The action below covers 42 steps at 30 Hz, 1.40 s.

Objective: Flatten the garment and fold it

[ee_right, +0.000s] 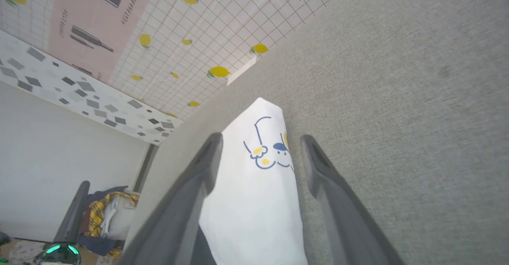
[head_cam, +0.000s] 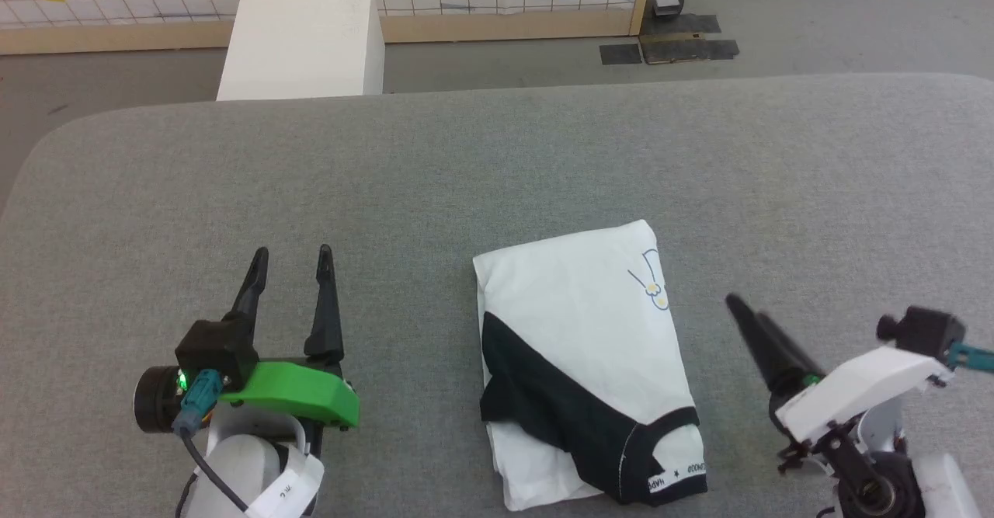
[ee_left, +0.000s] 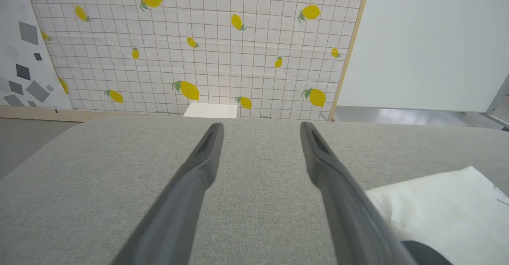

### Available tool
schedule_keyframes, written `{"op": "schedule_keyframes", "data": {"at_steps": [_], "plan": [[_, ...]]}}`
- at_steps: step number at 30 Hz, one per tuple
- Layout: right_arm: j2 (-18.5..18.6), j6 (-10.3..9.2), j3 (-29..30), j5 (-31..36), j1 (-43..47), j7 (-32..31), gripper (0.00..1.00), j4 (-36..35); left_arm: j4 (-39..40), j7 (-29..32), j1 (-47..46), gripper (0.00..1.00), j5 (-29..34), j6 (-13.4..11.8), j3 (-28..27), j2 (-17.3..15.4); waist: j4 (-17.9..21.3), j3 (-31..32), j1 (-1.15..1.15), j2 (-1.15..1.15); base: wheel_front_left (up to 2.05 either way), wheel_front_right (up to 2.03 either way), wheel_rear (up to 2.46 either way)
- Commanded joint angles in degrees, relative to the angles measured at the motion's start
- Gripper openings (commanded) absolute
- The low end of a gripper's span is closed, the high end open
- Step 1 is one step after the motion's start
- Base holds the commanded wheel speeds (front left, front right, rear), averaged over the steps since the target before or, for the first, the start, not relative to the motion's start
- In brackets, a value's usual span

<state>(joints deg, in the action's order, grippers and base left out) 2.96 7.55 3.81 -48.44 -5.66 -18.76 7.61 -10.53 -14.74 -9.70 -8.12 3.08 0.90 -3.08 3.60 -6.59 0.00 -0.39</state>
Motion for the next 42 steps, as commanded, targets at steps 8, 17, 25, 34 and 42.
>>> {"op": "schedule_keyframes", "data": {"at_steps": [8, 17, 25, 34, 42], "plan": [[-0.08, -0.06, -2.90, -8.32, -4.35, -6.03, 1.00, 12.63, -0.19, -0.26, 0.28, 1.00, 0.52, 0.91, 0.19, 0.18, -1.16, -0.59, 0.00, 0.39, 0.00, 0.00, 0.00], [-0.08, -0.06, -7.21, -9.11, -9.81, -10.34, 1.00, 21.34, -0.28, -0.26, 0.37, 1.00, 0.23, 0.67, 0.48, 0.19, -2.57, -1.08, 0.00, 0.39, 0.00, 0.00, 0.00], [-0.08, -0.06, -8.89, -3.84, -11.43, -13.94, 0.00, 21.99, 0.07, -0.26, 0.31, 1.00, -0.26, 0.05, 0.70, 0.20, -2.63, -1.62, 0.00, 0.39, 0.00, 0.00, 0.00], [0.11, -0.06, -7.68, 13.78, -12.15, -16.40, 0.00, 13.89, 0.60, -0.26, -0.01, 1.00, -0.23, -0.24, -0.13, 0.20, 0.81, -2.86, 0.00, 0.39, 0.00, 0.00, 0.00], [8.69, -0.06, -13.61, 32.68, -16.35, -18.65, 0.00, 5.68, 2.50, -0.26, -1.50, 1.00, 1.27, -0.05, -0.68, -0.01, 8.32, -6.20, 0.00, 0.39, 0.00, 0.00, 0.00]]}}
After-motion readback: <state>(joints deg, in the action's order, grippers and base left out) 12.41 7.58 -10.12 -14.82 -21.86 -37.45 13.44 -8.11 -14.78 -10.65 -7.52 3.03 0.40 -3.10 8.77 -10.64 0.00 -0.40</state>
